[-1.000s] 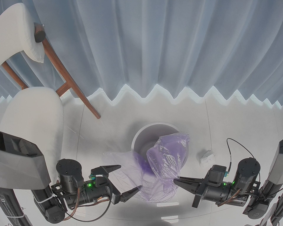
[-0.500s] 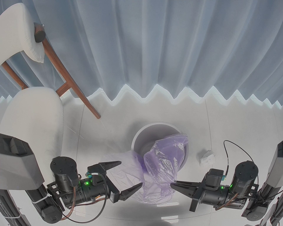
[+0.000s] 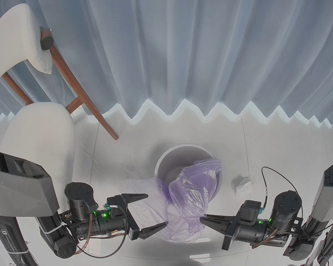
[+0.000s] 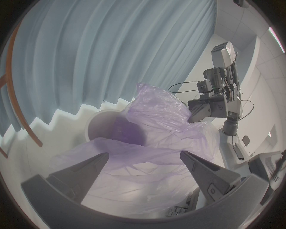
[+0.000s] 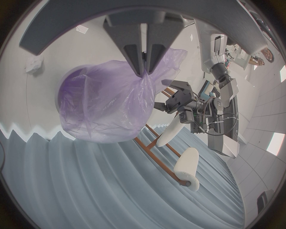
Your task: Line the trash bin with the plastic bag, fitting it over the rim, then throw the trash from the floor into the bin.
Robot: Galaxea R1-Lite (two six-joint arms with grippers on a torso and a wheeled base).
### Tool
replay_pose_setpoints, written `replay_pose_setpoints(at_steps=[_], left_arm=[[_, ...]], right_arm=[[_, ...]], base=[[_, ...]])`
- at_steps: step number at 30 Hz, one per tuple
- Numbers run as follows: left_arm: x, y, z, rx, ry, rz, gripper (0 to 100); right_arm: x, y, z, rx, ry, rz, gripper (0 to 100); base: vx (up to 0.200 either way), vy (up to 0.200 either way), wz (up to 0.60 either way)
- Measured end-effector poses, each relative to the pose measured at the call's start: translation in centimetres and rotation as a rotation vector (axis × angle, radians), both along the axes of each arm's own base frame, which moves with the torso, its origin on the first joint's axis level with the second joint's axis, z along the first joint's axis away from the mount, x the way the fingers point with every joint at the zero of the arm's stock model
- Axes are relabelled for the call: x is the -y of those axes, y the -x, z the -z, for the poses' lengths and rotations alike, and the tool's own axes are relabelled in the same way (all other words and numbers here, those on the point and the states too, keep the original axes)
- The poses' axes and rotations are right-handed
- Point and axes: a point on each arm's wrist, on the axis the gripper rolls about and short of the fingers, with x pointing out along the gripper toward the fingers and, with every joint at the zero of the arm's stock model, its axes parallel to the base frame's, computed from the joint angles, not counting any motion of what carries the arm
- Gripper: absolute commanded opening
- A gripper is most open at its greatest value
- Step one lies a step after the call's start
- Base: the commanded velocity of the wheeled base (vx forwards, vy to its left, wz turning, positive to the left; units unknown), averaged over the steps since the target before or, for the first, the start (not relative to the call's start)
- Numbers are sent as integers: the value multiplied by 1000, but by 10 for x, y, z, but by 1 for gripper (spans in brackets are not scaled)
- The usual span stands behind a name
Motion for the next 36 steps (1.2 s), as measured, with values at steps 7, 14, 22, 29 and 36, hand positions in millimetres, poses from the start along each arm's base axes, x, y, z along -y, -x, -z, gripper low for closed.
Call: replay_pose_setpoints(at_steps=[7, 14, 22, 29, 36], left_arm=[[-13, -10, -3, 50, -6, 16, 100], [-33, -26, -2, 118, -48, 114, 100], [-42, -46, -5, 166, -53, 151, 100], [-33, -64, -2, 190, -47, 163, 100], [-21, -70, 8, 175, -48, 193, 100]], right_arm=[[0, 0, 0, 1, -1, 1, 0], [0, 1, 0, 0, 0, -3, 0], [-3, 3, 1, -4, 2, -17, 0], [-3, 3, 1, -6, 2, -18, 0], [-3, 2, 2, -11, 3, -15, 0]], base=[[0, 0, 0], [0, 0, 0], [0, 0, 0], [0, 0, 0], [0, 0, 0]])
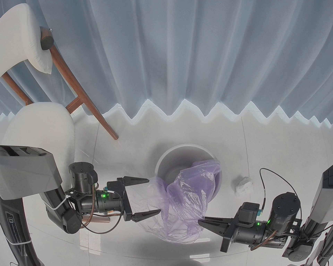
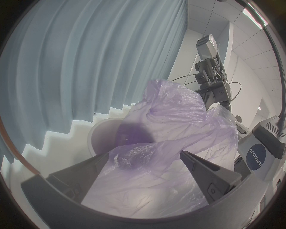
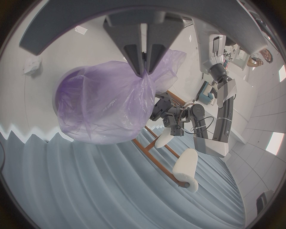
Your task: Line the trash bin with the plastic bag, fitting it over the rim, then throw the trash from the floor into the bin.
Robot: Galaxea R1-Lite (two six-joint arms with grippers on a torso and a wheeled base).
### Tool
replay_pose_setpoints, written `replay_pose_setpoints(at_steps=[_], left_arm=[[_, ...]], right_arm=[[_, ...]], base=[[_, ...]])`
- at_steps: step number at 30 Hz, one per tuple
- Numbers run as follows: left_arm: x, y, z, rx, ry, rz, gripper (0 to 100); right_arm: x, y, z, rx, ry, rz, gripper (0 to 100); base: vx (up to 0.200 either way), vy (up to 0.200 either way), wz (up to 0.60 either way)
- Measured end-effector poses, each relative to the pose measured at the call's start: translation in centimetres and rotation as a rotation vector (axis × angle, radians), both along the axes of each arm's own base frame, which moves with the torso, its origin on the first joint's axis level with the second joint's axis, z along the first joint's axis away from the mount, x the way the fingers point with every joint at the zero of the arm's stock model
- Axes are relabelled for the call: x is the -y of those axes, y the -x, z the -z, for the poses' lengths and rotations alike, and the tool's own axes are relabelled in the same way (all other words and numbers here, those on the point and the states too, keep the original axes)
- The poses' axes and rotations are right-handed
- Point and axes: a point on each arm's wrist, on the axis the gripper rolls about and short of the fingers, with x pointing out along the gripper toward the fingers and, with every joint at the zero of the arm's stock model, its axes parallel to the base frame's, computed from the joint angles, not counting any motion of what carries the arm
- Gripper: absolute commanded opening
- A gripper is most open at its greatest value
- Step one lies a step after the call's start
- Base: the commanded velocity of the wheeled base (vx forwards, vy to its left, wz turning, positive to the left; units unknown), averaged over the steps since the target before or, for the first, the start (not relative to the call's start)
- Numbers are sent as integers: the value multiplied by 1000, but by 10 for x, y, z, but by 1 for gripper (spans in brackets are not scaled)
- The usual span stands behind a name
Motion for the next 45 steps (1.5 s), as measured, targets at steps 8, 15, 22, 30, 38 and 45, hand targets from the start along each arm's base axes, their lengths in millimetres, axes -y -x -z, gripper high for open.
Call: replay_pose_setpoints(at_steps=[8, 15, 22, 30, 38, 45], left_arm=[[4, -3, 6, -9, -5, 9, 100], [7, 16, 7, -48, -21, 37, 100], [13, 2, 4, -12, -7, 18, 100], [14, -20, 13, 3, 0, -11, 0], [18, -12, 22, -40, 2, 13, 0], [21, -7, 16, -149, 109, -31, 0]], right_arm=[[0, 0, 2, -6, 7, 0, 0], [0, -1, 3, -9, 10, 1, 0], [-1, -1, 4, -9, 12, -1, 0], [-1, -1, 4, -8, 13, -2, 0], [-1, -1, 3, -5, 10, -2, 0], [0, -4, 1, 1, -1, 10, 0]], base=[[0, 0, 0], [0, 0, 0], [0, 0, 0], [0, 0, 0], [0, 0, 0], [0, 0, 0]])
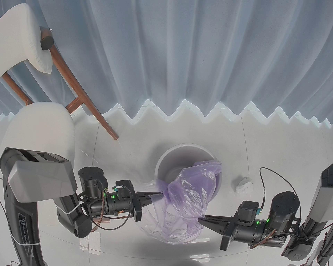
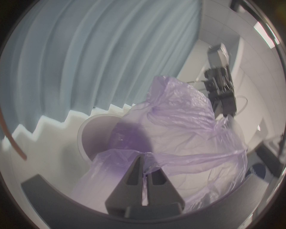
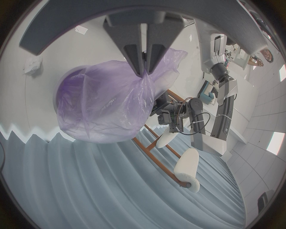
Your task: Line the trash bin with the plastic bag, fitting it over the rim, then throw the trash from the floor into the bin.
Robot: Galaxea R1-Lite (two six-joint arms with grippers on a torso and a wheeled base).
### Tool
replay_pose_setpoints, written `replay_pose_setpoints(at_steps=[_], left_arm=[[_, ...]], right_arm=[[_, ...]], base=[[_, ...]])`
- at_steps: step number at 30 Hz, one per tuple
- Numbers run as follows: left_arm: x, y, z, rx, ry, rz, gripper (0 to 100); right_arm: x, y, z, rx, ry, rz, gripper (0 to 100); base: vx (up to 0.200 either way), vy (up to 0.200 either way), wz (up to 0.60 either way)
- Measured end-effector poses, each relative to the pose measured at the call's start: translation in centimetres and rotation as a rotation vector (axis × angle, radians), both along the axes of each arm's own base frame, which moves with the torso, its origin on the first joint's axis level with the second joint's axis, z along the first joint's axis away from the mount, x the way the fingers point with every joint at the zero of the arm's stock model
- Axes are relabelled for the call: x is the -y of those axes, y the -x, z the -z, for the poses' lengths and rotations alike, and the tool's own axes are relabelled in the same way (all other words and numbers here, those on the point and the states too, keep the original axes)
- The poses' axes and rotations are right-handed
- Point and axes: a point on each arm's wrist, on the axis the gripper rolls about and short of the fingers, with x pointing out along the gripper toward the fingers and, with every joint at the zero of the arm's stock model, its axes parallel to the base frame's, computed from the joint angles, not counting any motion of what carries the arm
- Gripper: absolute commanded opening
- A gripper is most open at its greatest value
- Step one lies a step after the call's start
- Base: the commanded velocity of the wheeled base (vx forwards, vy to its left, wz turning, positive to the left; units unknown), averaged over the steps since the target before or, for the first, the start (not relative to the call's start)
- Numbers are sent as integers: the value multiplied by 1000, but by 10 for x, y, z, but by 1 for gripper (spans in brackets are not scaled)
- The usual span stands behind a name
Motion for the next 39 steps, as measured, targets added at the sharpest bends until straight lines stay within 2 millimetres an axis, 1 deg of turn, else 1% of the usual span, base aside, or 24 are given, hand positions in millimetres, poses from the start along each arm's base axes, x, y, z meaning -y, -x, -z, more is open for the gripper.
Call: replay_pose_setpoints(at_steps=[3, 6, 12, 15, 18, 21, 23, 25, 28, 31, 35, 39], left_arm=[[2, 4, -3, -103, 49, -52, 0], [5, 12, -11, -202, 104, -123, 0], [15, 29, -29, -301, 197, -251, 0], [23, 39, -36, -332, 236, -313, 0], [38, 55, -44, -399, 295, -340, 0], [51, 70, -50, -421, 332, -379, 0], [57, 77, -53, -416, 353, -412, 0], [63, 79, -57, -402, 381, -452, 0], [69, 80, -58, -393, 399, -483, 0], [69, 82, -53, -402, 385, -497, 0], [66, 84, -40, -416, 338, -549, 0], [54, 74, -32, -385, 305, -639, 0]], right_arm=[[1, -4, -2, 7, -9, 17, 0], [4, -12, -5, 20, -25, 46, 0], [10, -35, -14, 58, -77, 128, 0], [13, -46, -20, 77, -111, 165, 0], [15, -59, -28, 96, -160, 203, 0], [16, -69, -35, 98, -211, 231, 0], [16, -74, -38, 97, -235, 244, 0], [17, -78, -40, 94, -254, 253, 0], [16, -82, -39, 87, -265, 260, 0], [15, -85, -37, 77, -266, 262, 0], [14, -89, -32, 65, -261, 268, 0], [14, -90, -29, 58, -254, 272, 0]], base=[[0, 0, 0], [0, 0, 0], [0, 0, 0], [0, 0, 0], [0, 0, 0], [0, 0, 0], [0, 0, 0], [0, 0, 0], [0, 0, 0], [0, 0, 0], [0, 0, 0], [0, 0, 0]])
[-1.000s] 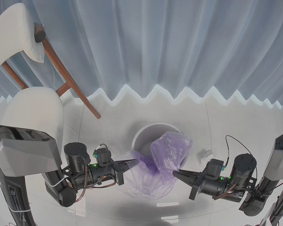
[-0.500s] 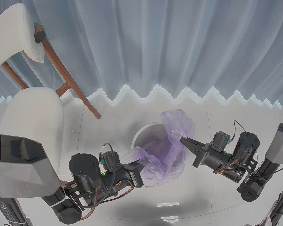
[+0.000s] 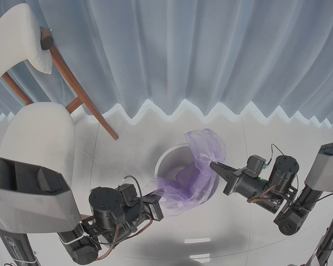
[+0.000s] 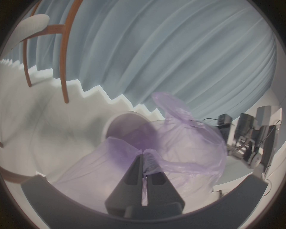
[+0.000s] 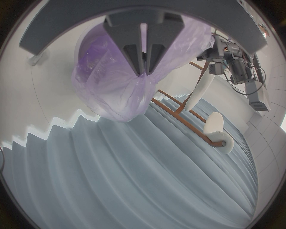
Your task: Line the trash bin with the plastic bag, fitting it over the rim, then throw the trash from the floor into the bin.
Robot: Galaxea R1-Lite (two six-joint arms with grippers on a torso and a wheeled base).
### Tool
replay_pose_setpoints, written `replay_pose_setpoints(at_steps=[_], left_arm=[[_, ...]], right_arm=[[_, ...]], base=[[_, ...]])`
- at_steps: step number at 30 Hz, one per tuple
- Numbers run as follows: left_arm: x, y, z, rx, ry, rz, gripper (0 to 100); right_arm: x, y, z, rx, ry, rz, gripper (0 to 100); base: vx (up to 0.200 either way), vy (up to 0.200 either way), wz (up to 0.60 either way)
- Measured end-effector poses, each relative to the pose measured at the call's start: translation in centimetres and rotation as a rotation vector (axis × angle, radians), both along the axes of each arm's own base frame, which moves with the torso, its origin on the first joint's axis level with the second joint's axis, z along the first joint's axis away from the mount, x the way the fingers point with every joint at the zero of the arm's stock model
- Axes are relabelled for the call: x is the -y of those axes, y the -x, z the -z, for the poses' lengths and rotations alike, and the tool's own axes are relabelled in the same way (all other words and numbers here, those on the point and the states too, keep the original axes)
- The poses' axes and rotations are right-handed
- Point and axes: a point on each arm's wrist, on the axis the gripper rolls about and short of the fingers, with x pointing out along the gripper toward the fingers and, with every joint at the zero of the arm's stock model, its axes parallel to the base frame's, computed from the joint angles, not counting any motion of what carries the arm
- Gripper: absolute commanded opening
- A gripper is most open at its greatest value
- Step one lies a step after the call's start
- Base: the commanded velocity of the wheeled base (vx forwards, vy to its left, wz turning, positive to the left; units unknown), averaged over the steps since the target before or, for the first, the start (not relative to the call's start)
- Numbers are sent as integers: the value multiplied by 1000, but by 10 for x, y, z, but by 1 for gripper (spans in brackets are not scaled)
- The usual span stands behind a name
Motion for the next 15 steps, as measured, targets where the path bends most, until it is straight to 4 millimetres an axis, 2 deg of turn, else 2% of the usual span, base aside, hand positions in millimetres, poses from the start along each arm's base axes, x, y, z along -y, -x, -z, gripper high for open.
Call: replay_pose_setpoints(at_steps=[8, 15], left_arm=[[-29, -23, 7, 38, -116, -195, 0], [-33, -27, 17, 20, -151, -245, 0]], right_arm=[[7, -5, 1, -4, 1, 29, 0], [15, -10, 1, -2, 0, 61, 0]], base=[[0, 0, 0], [0, 0, 0]])
